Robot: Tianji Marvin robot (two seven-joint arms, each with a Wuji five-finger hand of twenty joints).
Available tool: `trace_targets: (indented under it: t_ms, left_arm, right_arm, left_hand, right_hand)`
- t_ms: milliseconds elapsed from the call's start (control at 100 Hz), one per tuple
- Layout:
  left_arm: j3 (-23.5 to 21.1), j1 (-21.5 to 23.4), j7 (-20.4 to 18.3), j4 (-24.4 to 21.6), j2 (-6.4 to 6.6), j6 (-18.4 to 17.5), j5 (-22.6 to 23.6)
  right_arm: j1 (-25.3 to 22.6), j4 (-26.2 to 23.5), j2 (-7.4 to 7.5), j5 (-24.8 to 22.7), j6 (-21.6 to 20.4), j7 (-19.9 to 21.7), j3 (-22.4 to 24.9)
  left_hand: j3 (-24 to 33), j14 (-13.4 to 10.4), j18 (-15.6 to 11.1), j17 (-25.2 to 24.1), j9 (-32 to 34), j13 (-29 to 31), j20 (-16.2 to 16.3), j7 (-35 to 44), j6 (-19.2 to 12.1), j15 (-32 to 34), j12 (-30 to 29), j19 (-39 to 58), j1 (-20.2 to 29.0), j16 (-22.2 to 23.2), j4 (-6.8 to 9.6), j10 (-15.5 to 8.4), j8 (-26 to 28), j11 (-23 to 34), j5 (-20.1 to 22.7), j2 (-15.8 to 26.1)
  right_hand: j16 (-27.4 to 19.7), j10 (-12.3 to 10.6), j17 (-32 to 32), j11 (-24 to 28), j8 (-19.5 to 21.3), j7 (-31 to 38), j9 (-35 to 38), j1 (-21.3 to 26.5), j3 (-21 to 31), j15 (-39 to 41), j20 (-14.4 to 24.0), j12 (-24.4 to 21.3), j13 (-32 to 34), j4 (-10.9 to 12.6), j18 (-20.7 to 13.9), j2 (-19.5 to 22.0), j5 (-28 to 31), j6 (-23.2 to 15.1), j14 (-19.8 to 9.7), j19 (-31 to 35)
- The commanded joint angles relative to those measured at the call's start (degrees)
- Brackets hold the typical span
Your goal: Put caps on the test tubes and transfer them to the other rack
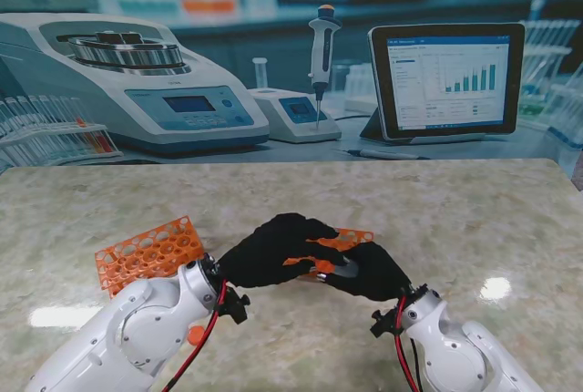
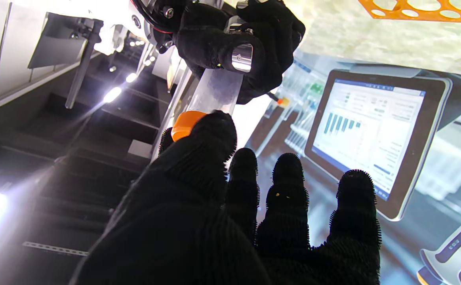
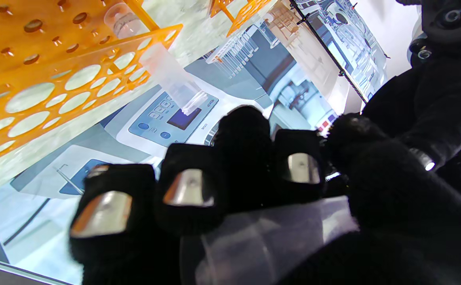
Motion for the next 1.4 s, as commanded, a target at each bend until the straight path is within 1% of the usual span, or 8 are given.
trace_targets:
  t_ms: [0,460,720,770,810,890,1110,1390]
  left_arm:
    - [-0.4,0.3,-0.6,-0.9,0.42,-0.2,0.2]
    - [-1.6,1.1,-1.6,-2.1,0.71,-0.5,0.5]
    - [-0.6,0.4,-2.0,-2.1,0.62,0.0,-1.2]
    - [-0.6,0.3,-2.1,-2.1,0.60,0.1,-1.5]
    - [-0.5,0.3,-2.2,-2.2,0.60,0.2,-1.8]
    - [-0.3,0.2,-2.4,-2.3,0.61,0.4,-2.2]
    - [-0.4,0.5,-3.0,-2.9,0.57,1.6,-3.7]
    - [-0.7,0.7,-2.3,-3.3,0.38,2.6,-3.1]
  right_arm:
    - [-0.4,-0.2,-0.21,0.2,0.1,0.3,-0.2]
    - [-0.4,-0.1,-0.21,0.2,0.2,0.3,-0.2]
    - [-0.6,-0.2,-0.22,0.2,0.1,0.2,0.1]
    - [-0.6,-0.2,-0.22,0.2,0.0,0.2,0.1]
    - [-0.6,-0.2,-0.22,0.2,0.0,0.2,0.1]
    - [-0.6,-0.2,-0.22,0.2,0.0,0.2,0.2]
    - [-0.6,-0.2,-0.23,0.1,0.0,0.2,0.1]
    - [-0.6,-0.2,-0.23,0.1,-0.1,0.2,0.1]
  left_hand:
    - [-2.4,0.2,1.0,-1.0,-1.5,-2.2,1.1,-0.2,1.9,-1.2,-2.6,-2.5,-1.1,-1.0,0.73,-1.9,-0.8,-1.2,-0.7,0.4]
    - [-7.1,0.4,1.2,-1.3,-2.2,-2.5,1.6,-2.5,3.8,-1.3,-2.7,-3.7,-10.4,-1.2,0.39,-1.5,-2.0,-1.7,-1.2,-1.4]
    - [-10.5,0.5,1.1,-1.7,-2.5,-2.9,1.9,-3.0,4.7,-1.4,-2.7,-4.6,-15.8,-1.3,0.00,-1.3,-2.3,-1.9,-1.4,3.5]
    - [-11.0,0.4,0.9,-1.7,-2.6,-3.0,2.0,-3.2,4.5,-1.4,-2.6,-4.8,-15.8,-1.3,0.04,-1.2,-2.4,-2.0,-1.6,4.9]
    - [-17.8,0.2,0.8,-1.4,-2.7,-3.0,2.9,-3.6,4.6,-1.4,-2.5,-6.1,-12.6,-1.1,0.47,-1.2,-2.7,-2.1,-1.5,7.4]
    - [-18.4,0.2,0.6,-1.8,-3.0,-3.4,3.0,-3.8,5.1,-1.5,-2.5,-6.2,-13.1,-1.2,0.90,-1.1,-2.8,-2.2,-2.0,9.2]
    - [-19.7,-0.1,-0.2,-2.8,-3.1,-4.4,2.7,-4.9,10.4,-1.8,-2.6,-7.8,-15.5,-1.2,1.04,1.1,-3.4,-2.4,-1.6,14.4]
    - [-20.0,0.0,-0.2,-2.7,-3.3,-4.6,2.8,-5.9,18.4,-1.6,-2.1,-9.0,-14.2,-1.0,1.10,2.4,-3.8,-2.7,2.0,14.7]
  right_hand:
    - [2.3,0.0,0.9,0.2,1.2,-0.2,1.2,1.5,0.3,6.9,0.3,0.4,0.8,-0.3,0.0,3.4,3.0,-0.1,-4.1,1.9]
    - [2.3,0.0,0.9,0.2,1.2,-0.2,1.2,1.6,0.3,6.9,0.3,0.4,0.8,-0.3,0.1,3.4,3.0,-0.1,-4.1,1.9]
    - [2.3,0.1,0.9,0.2,1.2,-0.2,1.2,1.6,0.3,6.9,0.3,0.4,0.8,-0.3,0.1,3.4,3.0,-0.1,-4.1,1.9]
    - [2.3,0.1,0.9,0.2,1.2,-0.2,1.2,1.5,0.3,6.9,0.3,0.4,0.8,-0.3,0.1,3.3,3.0,-0.1,-4.1,1.9]
    - [2.3,0.1,0.8,0.2,1.2,-0.2,1.2,1.6,0.3,6.9,0.3,0.4,0.8,-0.3,0.1,3.4,3.0,-0.1,-4.1,1.9]
    - [2.3,0.1,0.8,0.2,1.2,-0.2,1.1,1.6,0.3,6.9,0.3,0.4,0.8,-0.3,0.1,3.4,3.0,-0.1,-4.1,1.9]
    - [2.3,0.1,0.8,0.2,1.2,-0.2,1.1,1.6,0.3,6.9,0.3,0.4,0.8,-0.3,0.1,3.4,3.1,-0.1,-4.1,1.9]
    - [2.3,0.1,0.8,0.2,1.2,-0.2,1.2,1.6,0.3,6.9,0.3,0.4,0.8,-0.3,0.1,3.4,3.1,-0.1,-4.1,1.9]
